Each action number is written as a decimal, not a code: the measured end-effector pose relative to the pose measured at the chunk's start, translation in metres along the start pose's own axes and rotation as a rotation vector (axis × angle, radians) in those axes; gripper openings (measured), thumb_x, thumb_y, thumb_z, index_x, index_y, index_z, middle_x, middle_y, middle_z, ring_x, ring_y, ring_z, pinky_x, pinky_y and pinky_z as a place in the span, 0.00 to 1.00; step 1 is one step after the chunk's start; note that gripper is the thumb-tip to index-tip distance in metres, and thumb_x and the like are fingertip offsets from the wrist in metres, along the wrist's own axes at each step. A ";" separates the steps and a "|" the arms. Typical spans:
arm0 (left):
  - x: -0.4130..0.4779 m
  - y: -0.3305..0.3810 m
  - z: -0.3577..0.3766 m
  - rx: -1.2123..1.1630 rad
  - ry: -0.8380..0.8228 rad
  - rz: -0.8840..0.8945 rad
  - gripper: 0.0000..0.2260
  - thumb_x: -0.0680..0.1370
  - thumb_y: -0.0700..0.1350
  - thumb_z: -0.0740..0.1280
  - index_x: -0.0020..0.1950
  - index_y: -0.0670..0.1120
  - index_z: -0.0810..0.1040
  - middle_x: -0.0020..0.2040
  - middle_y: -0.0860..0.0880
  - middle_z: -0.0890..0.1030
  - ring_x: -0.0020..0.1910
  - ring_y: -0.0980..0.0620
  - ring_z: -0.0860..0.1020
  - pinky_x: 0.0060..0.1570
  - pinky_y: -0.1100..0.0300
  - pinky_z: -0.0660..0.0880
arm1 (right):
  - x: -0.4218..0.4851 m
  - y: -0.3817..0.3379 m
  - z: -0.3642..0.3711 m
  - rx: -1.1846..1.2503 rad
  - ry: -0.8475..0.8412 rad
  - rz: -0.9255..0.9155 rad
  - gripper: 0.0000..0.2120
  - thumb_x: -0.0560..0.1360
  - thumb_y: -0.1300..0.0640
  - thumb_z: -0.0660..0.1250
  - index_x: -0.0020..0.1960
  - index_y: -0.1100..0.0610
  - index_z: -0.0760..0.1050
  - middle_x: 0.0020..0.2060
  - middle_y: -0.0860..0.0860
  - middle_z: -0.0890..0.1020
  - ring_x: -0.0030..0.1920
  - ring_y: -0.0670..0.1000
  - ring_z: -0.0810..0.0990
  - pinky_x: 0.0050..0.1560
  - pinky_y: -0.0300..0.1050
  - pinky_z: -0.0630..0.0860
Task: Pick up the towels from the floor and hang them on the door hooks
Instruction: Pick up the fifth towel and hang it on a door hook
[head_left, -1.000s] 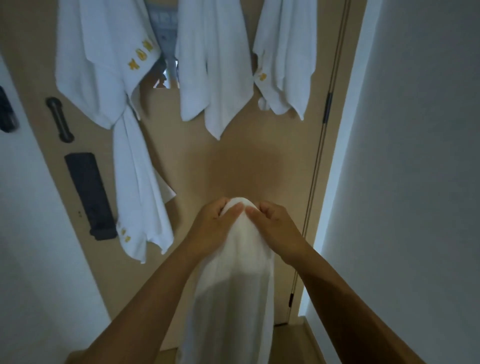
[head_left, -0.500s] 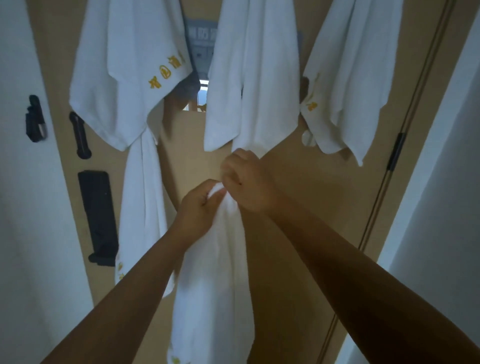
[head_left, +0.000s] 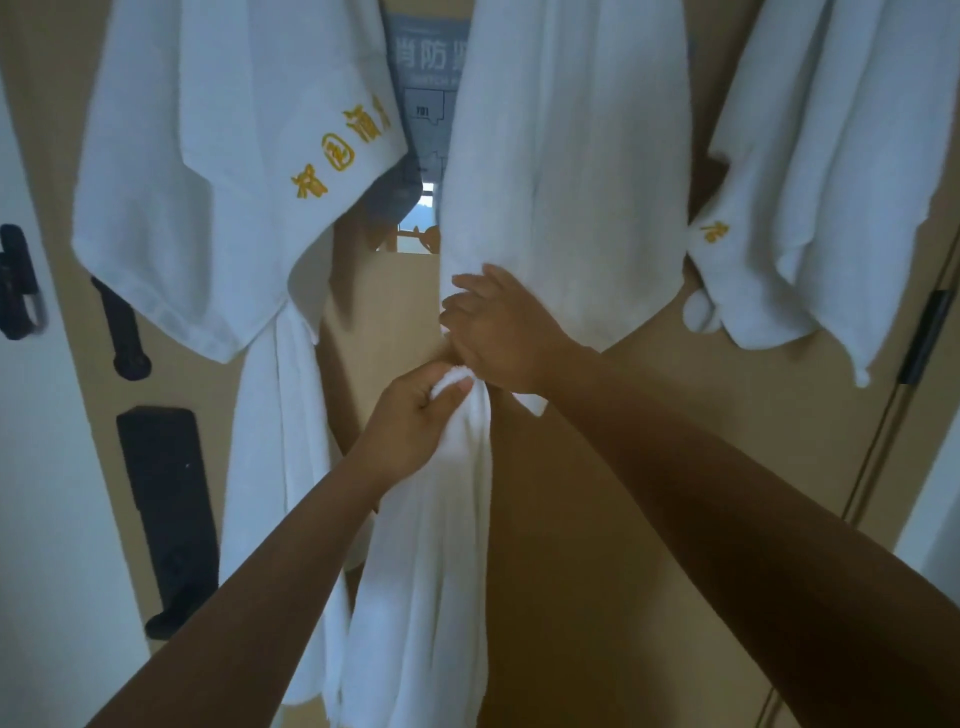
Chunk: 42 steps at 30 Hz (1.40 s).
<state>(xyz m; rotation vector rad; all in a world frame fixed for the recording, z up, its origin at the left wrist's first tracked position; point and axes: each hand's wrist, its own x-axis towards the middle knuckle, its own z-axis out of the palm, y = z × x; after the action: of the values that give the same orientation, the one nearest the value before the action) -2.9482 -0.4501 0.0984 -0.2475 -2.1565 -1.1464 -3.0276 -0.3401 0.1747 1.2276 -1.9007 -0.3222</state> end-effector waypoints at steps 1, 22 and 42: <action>0.004 -0.004 0.001 -0.012 0.006 0.003 0.06 0.80 0.44 0.60 0.44 0.50 0.74 0.37 0.61 0.74 0.35 0.71 0.74 0.40 0.80 0.67 | 0.000 0.008 0.007 -0.068 -0.028 -0.009 0.12 0.70 0.56 0.61 0.43 0.57 0.84 0.45 0.53 0.85 0.57 0.57 0.81 0.63 0.56 0.71; 0.080 0.025 0.025 -0.043 -0.011 0.118 0.13 0.80 0.43 0.60 0.46 0.32 0.75 0.39 0.41 0.72 0.37 0.54 0.70 0.35 0.72 0.66 | -0.070 0.107 0.007 -0.233 0.187 0.578 0.20 0.71 0.48 0.57 0.32 0.61 0.77 0.29 0.55 0.81 0.39 0.58 0.78 0.50 0.50 0.67; 0.129 0.012 0.008 0.132 0.034 0.078 0.07 0.78 0.41 0.64 0.40 0.44 0.76 0.35 0.52 0.74 0.35 0.58 0.70 0.41 0.63 0.68 | -0.014 0.059 0.014 -0.030 0.091 0.589 0.26 0.74 0.38 0.58 0.54 0.60 0.76 0.51 0.56 0.80 0.57 0.59 0.73 0.64 0.57 0.60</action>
<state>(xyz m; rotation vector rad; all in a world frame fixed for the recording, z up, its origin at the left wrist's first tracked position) -3.0444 -0.4546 0.1860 -0.2483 -2.1629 -0.9536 -3.0734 -0.3021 0.1942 0.6045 -2.0648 0.0210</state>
